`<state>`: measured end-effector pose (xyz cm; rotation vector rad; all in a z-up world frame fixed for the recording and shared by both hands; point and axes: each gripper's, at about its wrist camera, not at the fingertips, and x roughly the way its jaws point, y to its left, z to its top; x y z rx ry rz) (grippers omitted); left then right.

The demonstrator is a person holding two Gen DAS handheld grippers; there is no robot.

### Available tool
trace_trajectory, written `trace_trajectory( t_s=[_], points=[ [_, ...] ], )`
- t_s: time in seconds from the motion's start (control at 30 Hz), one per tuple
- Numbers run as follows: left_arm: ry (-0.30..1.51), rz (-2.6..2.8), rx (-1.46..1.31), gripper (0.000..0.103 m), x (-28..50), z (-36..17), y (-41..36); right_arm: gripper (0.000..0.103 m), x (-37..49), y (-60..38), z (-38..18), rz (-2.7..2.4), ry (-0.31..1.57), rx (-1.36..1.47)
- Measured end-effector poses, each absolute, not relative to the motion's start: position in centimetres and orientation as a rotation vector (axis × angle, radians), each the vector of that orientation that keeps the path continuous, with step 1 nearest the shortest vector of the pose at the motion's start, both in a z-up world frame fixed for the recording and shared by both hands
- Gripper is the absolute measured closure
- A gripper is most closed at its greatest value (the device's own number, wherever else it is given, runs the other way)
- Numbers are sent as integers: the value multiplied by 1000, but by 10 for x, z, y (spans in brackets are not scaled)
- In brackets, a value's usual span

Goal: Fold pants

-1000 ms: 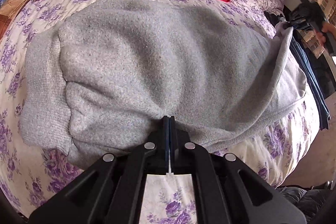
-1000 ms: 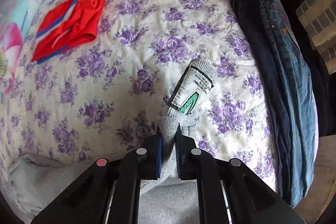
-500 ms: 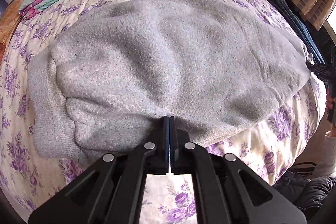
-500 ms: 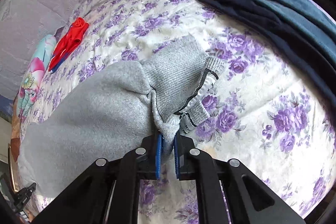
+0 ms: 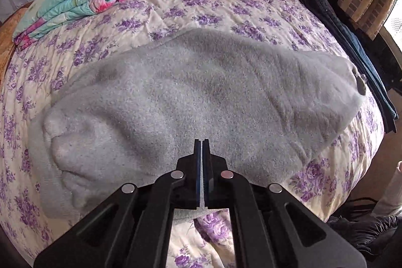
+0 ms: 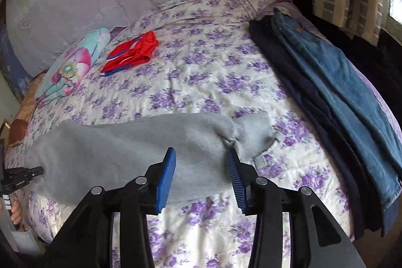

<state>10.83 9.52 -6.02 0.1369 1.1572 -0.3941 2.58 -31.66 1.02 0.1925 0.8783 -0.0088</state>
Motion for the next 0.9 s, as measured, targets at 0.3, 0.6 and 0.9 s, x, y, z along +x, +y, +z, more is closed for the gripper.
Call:
trace_trajectory(
  t_s=[0.3, 0.6, 0.9],
  points=[
    [1194, -415, 20, 102, 94, -99, 114, 60, 179, -117, -6, 596, 1062, -56],
    [1195, -458, 26, 102, 92, -100, 120, 58, 252, -39, -58, 825, 1217, -205],
    [1215, -493, 42, 102, 99, -102, 119, 34, 229, -8, -79, 1138, 1301, -312]
  ],
)
